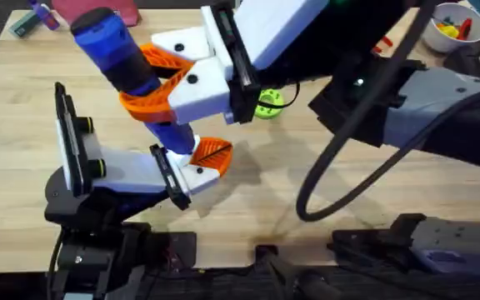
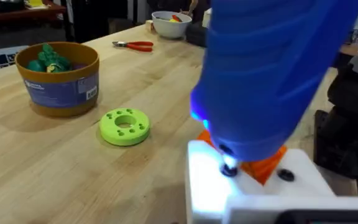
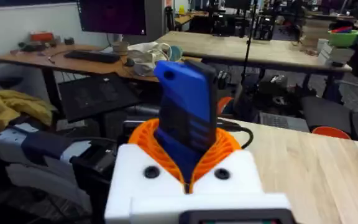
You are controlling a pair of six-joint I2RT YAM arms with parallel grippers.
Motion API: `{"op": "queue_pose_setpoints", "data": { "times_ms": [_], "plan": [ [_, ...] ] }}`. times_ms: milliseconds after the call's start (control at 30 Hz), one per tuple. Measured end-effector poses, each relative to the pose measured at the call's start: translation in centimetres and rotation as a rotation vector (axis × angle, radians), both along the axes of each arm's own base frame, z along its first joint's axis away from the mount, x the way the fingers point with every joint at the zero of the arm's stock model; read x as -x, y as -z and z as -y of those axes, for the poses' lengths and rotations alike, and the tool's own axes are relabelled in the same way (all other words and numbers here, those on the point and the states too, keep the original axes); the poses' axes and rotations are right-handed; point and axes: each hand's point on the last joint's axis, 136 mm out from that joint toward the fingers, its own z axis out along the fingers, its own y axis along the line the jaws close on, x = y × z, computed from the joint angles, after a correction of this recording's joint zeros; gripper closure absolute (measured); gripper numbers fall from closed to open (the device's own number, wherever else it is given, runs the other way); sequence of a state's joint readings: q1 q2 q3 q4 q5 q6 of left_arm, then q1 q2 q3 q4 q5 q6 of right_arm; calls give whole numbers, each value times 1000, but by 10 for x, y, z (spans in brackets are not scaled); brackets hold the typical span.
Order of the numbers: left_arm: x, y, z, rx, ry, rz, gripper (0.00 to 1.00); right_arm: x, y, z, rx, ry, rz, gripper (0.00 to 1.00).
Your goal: Pick up the gripper from the table and insert it into the empty holder that is missing its gripper. Then pick up a screw, insert it into the mounting hole, and use the screwdriver to tighten it. Finally, clean up the table by picking up the vegetable and placing it into the bucket.
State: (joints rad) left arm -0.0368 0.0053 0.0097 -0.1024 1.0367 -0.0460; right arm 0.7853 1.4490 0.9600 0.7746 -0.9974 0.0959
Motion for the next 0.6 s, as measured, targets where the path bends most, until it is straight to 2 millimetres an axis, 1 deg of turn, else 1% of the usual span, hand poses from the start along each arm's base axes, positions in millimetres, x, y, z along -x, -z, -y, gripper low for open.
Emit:
{"op": "queue_pose_setpoints", "data": {
  "times_ms": [400,600],
  "plan": [
    [0,0,0,0,0,0,993,0,0,0,1,0,-1,977],
    [0,0,0,0,0,1,993,-1,-9,1,-38,8,15,977]
  ]
}}
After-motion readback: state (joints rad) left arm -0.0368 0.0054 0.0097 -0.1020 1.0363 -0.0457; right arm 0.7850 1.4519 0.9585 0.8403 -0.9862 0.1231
